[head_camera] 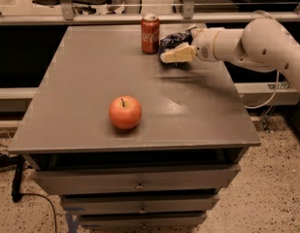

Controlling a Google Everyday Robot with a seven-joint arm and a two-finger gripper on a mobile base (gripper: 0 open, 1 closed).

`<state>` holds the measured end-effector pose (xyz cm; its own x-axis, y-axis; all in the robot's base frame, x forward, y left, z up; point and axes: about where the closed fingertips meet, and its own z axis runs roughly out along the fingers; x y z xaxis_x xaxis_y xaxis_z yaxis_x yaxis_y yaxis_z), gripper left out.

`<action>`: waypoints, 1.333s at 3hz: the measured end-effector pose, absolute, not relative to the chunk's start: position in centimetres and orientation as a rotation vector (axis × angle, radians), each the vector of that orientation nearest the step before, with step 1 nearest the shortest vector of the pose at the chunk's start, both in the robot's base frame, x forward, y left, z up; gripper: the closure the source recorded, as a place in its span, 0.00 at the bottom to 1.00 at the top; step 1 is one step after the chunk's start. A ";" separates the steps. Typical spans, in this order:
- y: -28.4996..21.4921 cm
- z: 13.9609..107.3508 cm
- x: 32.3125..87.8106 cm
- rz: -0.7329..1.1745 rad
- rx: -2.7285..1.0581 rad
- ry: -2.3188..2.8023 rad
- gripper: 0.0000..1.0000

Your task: Move blue chip bag near coke can

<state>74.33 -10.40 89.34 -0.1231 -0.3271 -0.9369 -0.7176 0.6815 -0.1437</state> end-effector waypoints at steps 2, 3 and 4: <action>-11.7 89.6 70.5 0.441 -0.890 1.719 0.00; -14.9 90.0 66.4 0.464 -0.931 1.678 0.00; -18.7 91.1 61.3 0.477 -0.982 1.592 0.00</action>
Offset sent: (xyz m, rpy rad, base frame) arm -0.0890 -0.0593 0.0068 -0.0386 0.0185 0.0456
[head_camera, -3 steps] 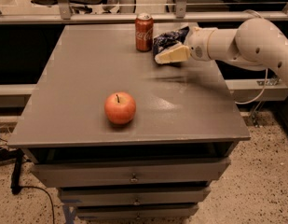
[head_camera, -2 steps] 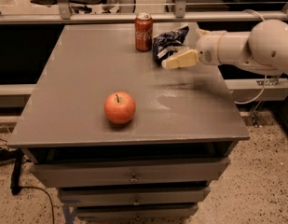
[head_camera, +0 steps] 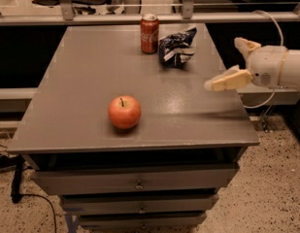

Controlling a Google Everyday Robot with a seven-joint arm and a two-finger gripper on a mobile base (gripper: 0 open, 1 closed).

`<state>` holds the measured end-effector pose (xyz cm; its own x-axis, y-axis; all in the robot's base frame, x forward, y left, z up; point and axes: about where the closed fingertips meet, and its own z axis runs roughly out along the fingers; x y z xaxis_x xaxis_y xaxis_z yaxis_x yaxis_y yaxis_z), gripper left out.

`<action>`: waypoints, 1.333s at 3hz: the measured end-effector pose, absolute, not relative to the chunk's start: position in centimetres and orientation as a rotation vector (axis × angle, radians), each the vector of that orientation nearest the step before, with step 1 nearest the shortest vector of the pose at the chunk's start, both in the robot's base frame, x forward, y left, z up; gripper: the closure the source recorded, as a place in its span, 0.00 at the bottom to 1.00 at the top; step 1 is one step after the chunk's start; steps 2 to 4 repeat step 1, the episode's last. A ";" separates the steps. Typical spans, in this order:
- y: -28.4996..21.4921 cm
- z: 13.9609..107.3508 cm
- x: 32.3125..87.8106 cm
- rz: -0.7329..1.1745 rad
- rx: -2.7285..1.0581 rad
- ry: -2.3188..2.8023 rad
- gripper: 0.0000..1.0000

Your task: Move blue chip bag near coke can

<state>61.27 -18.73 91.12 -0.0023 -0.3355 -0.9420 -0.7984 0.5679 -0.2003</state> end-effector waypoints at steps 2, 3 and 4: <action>-20.9 91.1 59.8 0.445 -0.987 1.588 0.00; -20.9 91.1 59.8 0.445 -0.987 1.588 0.00; -20.9 91.1 59.8 0.445 -0.987 1.588 0.00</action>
Offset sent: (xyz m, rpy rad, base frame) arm 0.0000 0.0000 0.0000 0.0000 0.0000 0.0000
